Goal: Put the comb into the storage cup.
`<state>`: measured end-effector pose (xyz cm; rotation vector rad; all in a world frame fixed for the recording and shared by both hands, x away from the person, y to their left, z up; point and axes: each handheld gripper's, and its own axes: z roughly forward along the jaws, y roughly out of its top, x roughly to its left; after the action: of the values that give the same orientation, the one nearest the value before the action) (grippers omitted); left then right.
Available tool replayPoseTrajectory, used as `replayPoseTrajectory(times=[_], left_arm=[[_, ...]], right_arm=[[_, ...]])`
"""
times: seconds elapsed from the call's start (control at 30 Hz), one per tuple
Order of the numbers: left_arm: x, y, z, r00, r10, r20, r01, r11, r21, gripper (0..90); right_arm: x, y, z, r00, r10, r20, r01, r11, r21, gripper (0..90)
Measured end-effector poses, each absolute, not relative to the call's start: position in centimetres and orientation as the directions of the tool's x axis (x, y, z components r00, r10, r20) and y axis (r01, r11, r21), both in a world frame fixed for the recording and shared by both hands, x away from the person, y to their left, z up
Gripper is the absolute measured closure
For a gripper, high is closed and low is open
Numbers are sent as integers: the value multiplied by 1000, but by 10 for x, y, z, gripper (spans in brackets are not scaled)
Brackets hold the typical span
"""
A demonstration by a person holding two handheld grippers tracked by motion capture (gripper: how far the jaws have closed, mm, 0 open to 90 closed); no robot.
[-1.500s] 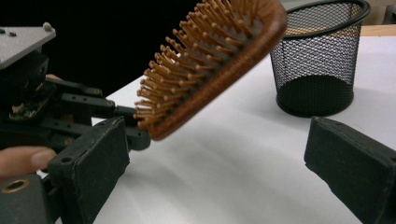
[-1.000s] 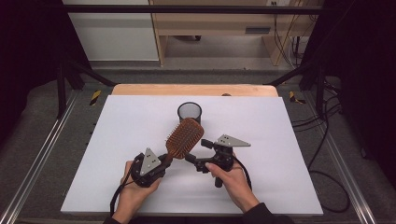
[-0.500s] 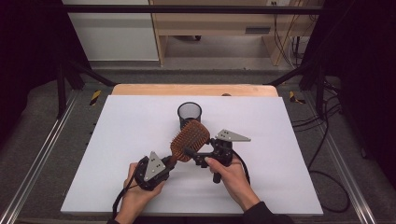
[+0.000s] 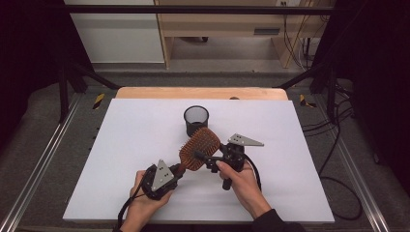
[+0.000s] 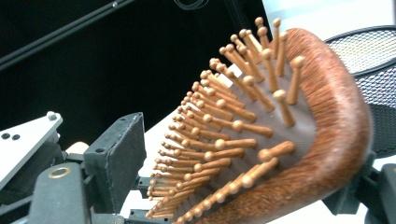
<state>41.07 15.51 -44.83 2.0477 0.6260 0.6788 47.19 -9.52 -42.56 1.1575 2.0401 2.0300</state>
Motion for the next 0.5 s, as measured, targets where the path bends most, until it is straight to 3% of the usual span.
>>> replayPoseTrajectory(times=[0.5], left_arm=[[412,155,-451,731,645,220,182,-496,849,728]], right_arm=[[471,-99,-424,-702,514,493,464,-195,864,287]])
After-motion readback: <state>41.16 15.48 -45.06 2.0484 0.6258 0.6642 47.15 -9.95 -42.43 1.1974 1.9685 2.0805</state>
